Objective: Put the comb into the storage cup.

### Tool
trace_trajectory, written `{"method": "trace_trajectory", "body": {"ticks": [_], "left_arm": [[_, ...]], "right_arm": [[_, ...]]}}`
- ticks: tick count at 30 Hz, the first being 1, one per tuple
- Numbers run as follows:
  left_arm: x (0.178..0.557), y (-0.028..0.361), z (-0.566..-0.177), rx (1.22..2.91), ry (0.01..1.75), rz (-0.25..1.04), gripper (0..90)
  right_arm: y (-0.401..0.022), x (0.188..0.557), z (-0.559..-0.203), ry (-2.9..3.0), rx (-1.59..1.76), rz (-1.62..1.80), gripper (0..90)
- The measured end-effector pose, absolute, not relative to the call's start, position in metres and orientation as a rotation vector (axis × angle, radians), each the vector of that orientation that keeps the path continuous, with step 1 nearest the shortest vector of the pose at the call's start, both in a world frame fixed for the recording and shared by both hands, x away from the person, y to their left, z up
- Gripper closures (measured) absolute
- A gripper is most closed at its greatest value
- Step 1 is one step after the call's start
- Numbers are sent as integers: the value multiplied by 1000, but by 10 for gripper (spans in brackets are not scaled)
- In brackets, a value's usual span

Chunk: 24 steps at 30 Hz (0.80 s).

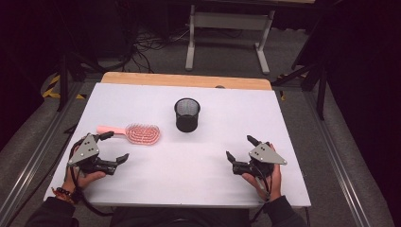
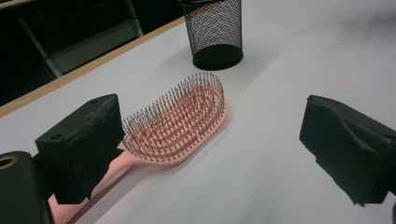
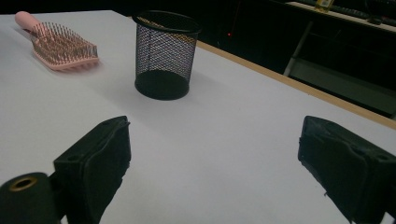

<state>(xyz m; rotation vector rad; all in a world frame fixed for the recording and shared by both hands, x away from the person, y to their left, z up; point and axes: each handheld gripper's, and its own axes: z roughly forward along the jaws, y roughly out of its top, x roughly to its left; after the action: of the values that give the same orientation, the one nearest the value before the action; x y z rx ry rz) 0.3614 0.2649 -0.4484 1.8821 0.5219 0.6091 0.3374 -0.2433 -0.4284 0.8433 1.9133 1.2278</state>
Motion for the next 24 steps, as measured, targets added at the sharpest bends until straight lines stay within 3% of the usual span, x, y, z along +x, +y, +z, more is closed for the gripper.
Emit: {"method": "trace_trajectory", "body": {"ticks": [9,14,16,24], "left_arm": [[363,263,-450,1913,554,597,68],[370,266,-444,2047,509,631,95],[380,273,-439,2092,505,577,108],[427,281,-417,2301,483,577,130]], "right_arm": [[-245,338,-431,1939,842,1183,99],[-246,341,-434,1966,870,1190,103],[-246,342,-439,1989,892,1192,105],[-247,344,-443,2021,903,1177,120]]}}
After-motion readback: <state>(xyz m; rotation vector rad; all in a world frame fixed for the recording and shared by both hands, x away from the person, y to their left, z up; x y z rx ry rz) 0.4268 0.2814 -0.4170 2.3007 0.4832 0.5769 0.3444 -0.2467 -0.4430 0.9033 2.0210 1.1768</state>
